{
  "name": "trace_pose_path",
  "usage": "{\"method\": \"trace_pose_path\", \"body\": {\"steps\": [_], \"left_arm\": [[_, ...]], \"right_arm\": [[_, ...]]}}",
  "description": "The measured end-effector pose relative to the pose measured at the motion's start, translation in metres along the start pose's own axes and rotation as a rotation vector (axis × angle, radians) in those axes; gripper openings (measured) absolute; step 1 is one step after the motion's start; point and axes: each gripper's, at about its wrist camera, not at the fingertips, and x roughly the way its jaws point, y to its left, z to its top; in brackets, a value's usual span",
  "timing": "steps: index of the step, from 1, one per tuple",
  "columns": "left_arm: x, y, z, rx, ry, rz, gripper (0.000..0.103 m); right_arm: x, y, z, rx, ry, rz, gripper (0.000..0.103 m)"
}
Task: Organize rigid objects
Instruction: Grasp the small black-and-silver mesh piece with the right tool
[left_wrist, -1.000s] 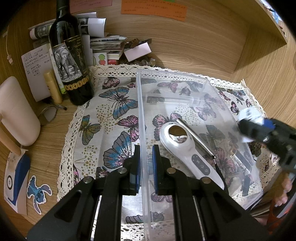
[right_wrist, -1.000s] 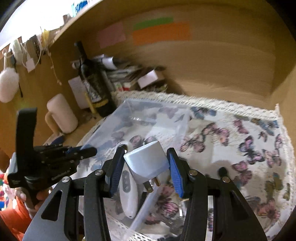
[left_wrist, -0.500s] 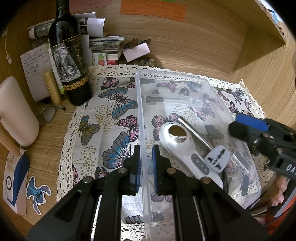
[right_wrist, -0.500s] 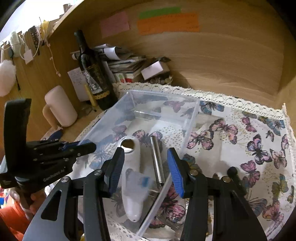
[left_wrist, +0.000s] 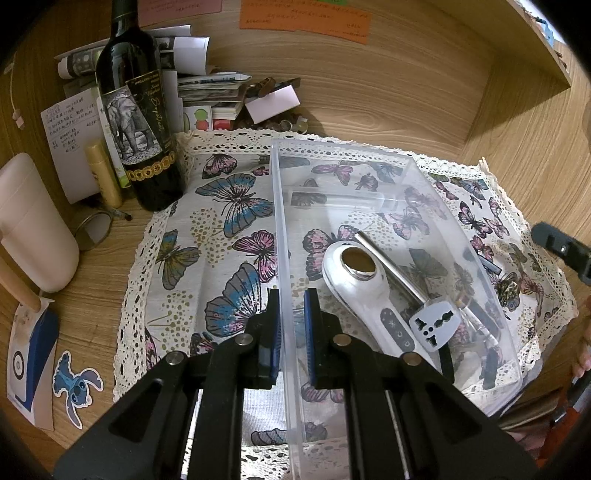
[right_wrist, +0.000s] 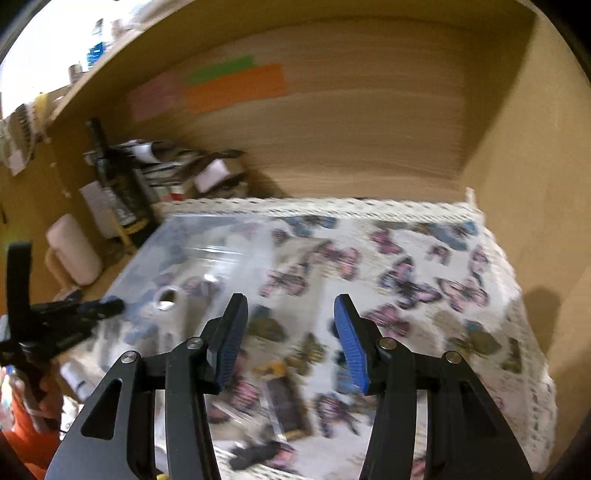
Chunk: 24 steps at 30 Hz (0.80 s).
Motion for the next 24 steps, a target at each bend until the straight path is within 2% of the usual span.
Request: {"method": "trace_pose_path", "body": {"steps": [12, 16, 20, 24], "left_arm": [[0.0, 0.001, 0.0, 0.003, 0.001, 0.004, 0.009], [0.0, 0.001, 0.0, 0.002, 0.002, 0.003, 0.01], [0.0, 0.001, 0.0, 0.002, 0.001, 0.002, 0.01], [0.0, 0.001, 0.0, 0.003, 0.002, 0.002, 0.01]], "right_arm": [[0.024, -0.041, -0.041, 0.074, 0.147, -0.104, 0.046], [0.032, -0.048, -0.053, 0.092, 0.19, -0.113, 0.046], [0.036, -0.053, -0.06, 0.097, 0.212, -0.137, 0.051], [0.037, -0.054, -0.061, 0.096, 0.201, -0.132, 0.051]]}}
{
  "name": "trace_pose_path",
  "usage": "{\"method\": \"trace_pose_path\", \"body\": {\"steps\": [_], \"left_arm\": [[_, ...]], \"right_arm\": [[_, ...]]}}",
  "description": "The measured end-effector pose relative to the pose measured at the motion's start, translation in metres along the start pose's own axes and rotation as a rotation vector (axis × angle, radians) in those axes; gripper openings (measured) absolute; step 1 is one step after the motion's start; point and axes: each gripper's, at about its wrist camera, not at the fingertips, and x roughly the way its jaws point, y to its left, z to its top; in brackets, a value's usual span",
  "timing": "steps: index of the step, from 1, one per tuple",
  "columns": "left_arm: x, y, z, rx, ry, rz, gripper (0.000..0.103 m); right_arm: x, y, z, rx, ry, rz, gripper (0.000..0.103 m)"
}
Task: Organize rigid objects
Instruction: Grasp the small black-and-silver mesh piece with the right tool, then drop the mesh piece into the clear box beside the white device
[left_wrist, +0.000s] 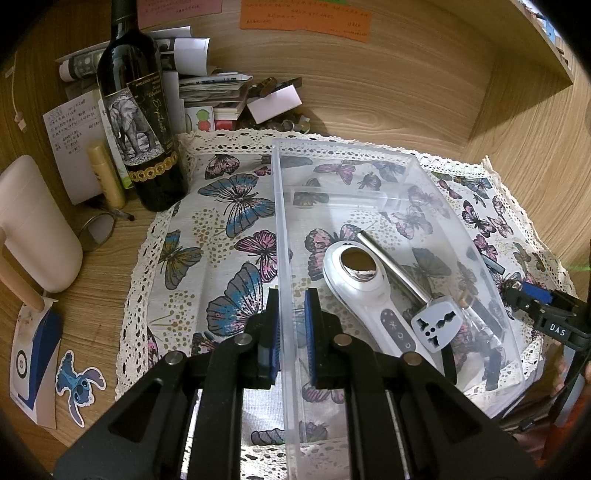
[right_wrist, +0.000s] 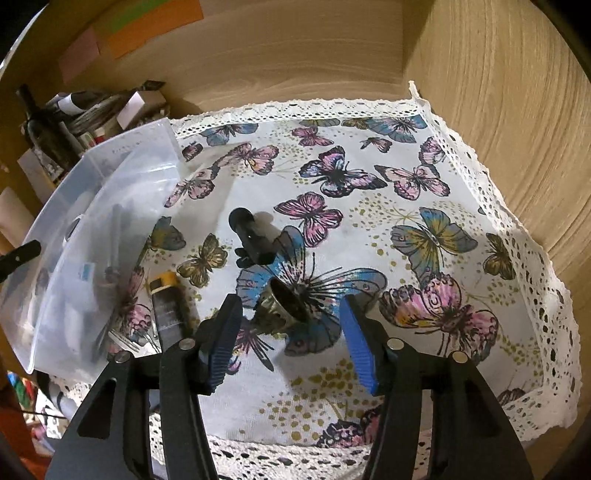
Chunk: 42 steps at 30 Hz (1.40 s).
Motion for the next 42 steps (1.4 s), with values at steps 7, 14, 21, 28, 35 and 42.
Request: {"method": "trace_pose_path", "body": {"steps": [7, 14, 21, 28, 35, 42], "left_arm": [[0.0, 0.0, 0.0, 0.001, 0.001, 0.001, 0.01], [0.0, 0.001, 0.0, -0.001, 0.0, -0.002, 0.01], [-0.001, 0.001, 0.0, 0.0, 0.0, -0.002, 0.01], [0.0, 0.0, 0.0, -0.003, 0.001, -0.001, 0.01], [0.0, 0.0, 0.0, -0.002, 0.0, 0.001, 0.01], [0.0, 0.0, 0.0, -0.002, 0.0, 0.002, 0.01]], "right_arm": [[0.0, 0.015, 0.002, -0.047, -0.023, 0.007, 0.029], [-0.022, 0.032, 0.021, -0.053, -0.117, 0.075, 0.03], [-0.047, 0.068, 0.038, -0.121, -0.207, 0.161, 0.03], [-0.056, 0.105, 0.05, -0.209, -0.252, 0.231, 0.03], [-0.043, 0.127, 0.054, -0.256, -0.226, 0.276, 0.03], [-0.014, 0.141, 0.053, -0.286, -0.146, 0.285, 0.03]]}}
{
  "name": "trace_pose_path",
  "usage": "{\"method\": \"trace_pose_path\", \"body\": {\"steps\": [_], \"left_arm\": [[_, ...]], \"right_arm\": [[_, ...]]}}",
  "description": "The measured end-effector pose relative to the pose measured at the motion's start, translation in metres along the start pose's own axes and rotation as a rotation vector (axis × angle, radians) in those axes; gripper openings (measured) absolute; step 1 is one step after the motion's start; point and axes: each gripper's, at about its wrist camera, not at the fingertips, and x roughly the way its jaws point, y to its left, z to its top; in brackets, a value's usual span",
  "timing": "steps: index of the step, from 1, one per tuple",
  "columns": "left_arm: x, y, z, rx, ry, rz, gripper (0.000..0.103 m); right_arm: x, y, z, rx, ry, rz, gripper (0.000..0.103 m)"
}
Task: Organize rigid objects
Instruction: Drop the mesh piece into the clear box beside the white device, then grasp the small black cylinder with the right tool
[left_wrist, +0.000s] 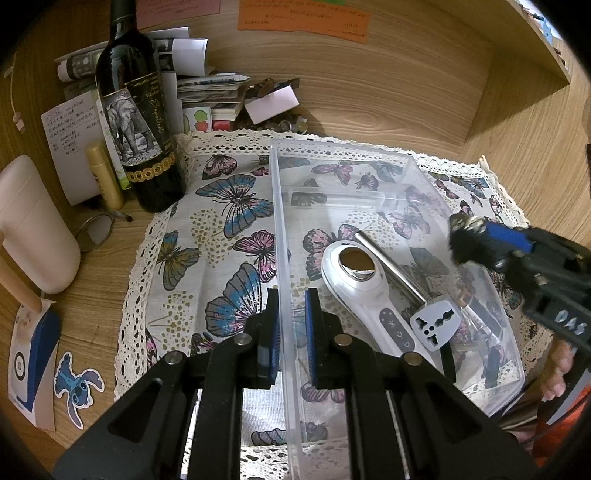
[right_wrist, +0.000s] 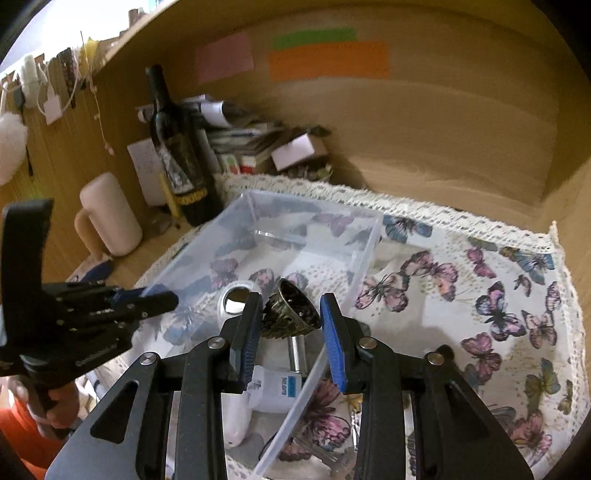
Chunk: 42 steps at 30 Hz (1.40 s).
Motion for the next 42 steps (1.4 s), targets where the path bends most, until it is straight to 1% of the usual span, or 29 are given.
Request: {"method": "trace_pose_path", "body": {"steps": [4, 9, 11, 14, 17, 23, 28, 33, 37, 42], "left_arm": [[0.0, 0.0, 0.0, -0.001, 0.0, 0.0, 0.01], [0.0, 0.0, 0.0, 0.001, 0.0, 0.001, 0.01], [0.0, 0.0, 0.0, -0.001, 0.0, 0.0, 0.01], [0.0, 0.0, 0.0, 0.0, 0.0, 0.001, 0.01], [0.0, 0.0, 0.0, 0.0, 0.0, 0.001, 0.01], [0.0, 0.0, 0.0, 0.0, 0.0, 0.001, 0.01], [0.0, 0.0, 0.0, 0.0, 0.0, 0.001, 0.01], [0.0, -0.001, 0.0, 0.0, 0.0, 0.001, 0.01], [0.0, -0.001, 0.0, 0.0, -0.001, 0.002, 0.01], [0.0, 0.0, 0.0, 0.001, 0.0, 0.002, 0.01]], "right_arm": [[0.013, 0.001, -0.003, 0.001, 0.039, 0.018, 0.03], [0.017, 0.007, -0.003, -0.015, 0.054, 0.019, 0.03], [0.017, 0.007, -0.003, -0.009, 0.064, 0.037, 0.031], [0.014, 0.006, -0.002, -0.002, 0.058, 0.036, 0.033], [0.007, 0.004, -0.002, 0.006, 0.046, 0.035, 0.033], [-0.012, -0.002, -0.001, 0.014, 0.006, 0.016, 0.036], [-0.033, -0.018, -0.004, 0.05, -0.033, -0.03, 0.039], [-0.052, -0.046, -0.014, 0.104, -0.047, -0.124, 0.042], [-0.057, -0.074, -0.026, 0.166, -0.022, -0.199, 0.043], [-0.046, -0.096, -0.042, 0.215, 0.043, -0.234, 0.043]]}}
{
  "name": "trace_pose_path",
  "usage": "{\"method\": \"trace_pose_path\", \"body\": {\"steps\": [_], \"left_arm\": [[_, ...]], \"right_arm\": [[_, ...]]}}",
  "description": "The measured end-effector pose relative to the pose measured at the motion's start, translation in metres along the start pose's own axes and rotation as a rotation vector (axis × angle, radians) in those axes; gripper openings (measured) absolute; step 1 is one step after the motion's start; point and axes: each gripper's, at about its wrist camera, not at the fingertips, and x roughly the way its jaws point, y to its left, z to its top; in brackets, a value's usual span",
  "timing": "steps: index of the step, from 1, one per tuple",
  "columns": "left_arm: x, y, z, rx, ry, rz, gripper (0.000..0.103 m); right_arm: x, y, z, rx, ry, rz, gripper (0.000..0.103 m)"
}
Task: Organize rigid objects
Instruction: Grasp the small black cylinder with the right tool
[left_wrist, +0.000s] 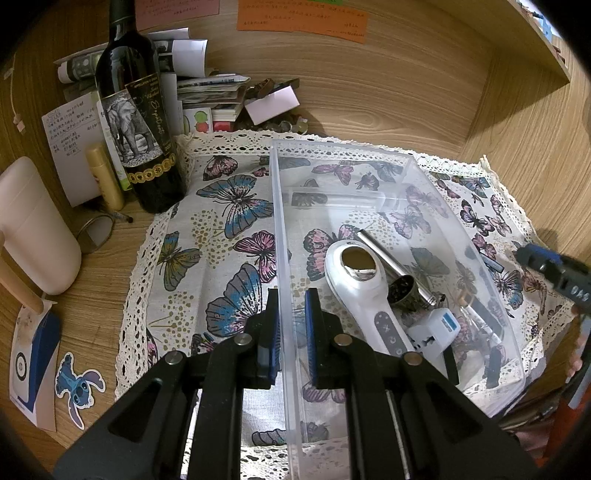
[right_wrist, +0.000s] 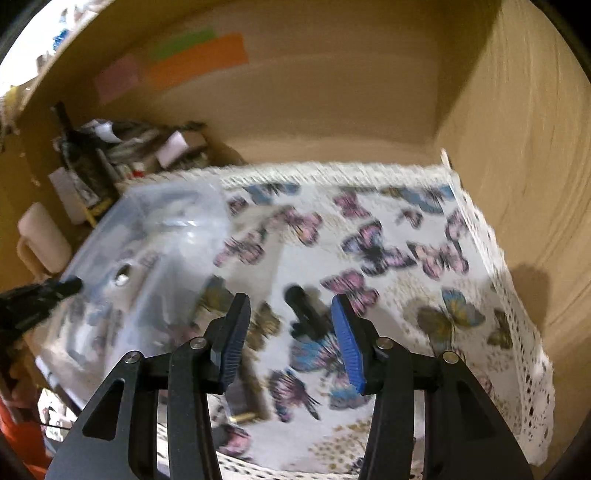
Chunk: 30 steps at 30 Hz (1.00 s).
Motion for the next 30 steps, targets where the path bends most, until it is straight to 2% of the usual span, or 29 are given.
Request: {"method": "trace_pose_path", "body": {"steps": [6, 12, 13, 14, 16, 20, 30], "left_arm": [[0.0, 0.0, 0.003, 0.004, 0.002, 0.006, 0.01], [0.0, -0.001, 0.003, 0.004, 0.002, 0.007, 0.01], [0.0, 0.0, 0.003, 0.004, 0.002, 0.007, 0.01], [0.0, 0.0, 0.003, 0.005, 0.002, 0.008, 0.01], [0.0, 0.0, 0.003, 0.004, 0.002, 0.006, 0.01], [0.0, 0.0, 0.003, 0.006, 0.002, 0.006, 0.01], [0.0, 0.0, 0.003, 0.006, 0.002, 0.007, 0.01]], "right_arm": [[0.025, -0.008, -0.014, 0.011, 0.081, -0.012, 0.043], [0.048, -0.008, -0.007, -0.002, 0.108, -0.021, 0.043], [0.053, -0.008, -0.006, -0.004, 0.119, -0.015, 0.039], [0.055, -0.009, -0.006, -0.003, 0.122, -0.011, 0.024], [0.058, -0.007, -0.008, -0.009, 0.129, 0.018, 0.021], [0.05, -0.003, -0.008, -0.017, 0.081, 0.018, 0.019], [0.018, 0.019, 0.005, -0.055, -0.013, 0.082, 0.019]]}}
